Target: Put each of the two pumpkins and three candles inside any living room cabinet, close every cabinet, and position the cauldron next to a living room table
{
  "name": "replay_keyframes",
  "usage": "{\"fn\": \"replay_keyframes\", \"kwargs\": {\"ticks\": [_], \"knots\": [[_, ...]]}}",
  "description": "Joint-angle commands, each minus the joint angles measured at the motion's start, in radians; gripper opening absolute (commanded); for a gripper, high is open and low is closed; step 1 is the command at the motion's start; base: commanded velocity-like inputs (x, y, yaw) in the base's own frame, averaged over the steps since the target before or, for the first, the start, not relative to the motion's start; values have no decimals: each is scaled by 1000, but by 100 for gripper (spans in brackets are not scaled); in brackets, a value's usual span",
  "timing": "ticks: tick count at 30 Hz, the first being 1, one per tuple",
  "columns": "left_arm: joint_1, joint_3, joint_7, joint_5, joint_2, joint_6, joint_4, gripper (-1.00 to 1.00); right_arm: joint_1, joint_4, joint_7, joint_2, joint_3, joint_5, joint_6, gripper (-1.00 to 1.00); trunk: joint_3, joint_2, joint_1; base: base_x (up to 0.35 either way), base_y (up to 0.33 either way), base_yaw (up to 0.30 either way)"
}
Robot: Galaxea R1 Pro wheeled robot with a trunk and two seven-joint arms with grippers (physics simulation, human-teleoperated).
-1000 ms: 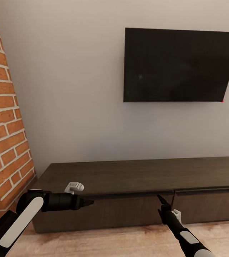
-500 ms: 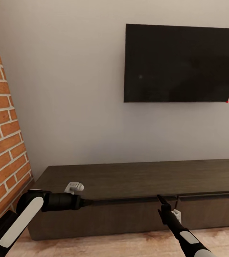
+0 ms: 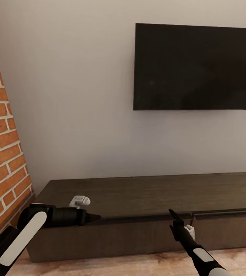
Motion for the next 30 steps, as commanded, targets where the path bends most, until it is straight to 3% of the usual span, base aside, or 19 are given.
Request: {"fn": "replay_keyframes", "kwargs": {"ticks": [1,23,30], "knots": [[-1,-1,-10,-10,1,2,0,100,0,0,2,0,-2,-8,9,100,-1,0,0,4,0,0],[-1,-1,-10,-11,1,2,0,100,0,0,2,0,-2,-5,8,100,-82,-5,9,0,0,0],[-1,-1,-10,-11,1,2,0,100,0,0,3,0,-2,-1,9,100,-82,-5,9,0,0,0]]}}
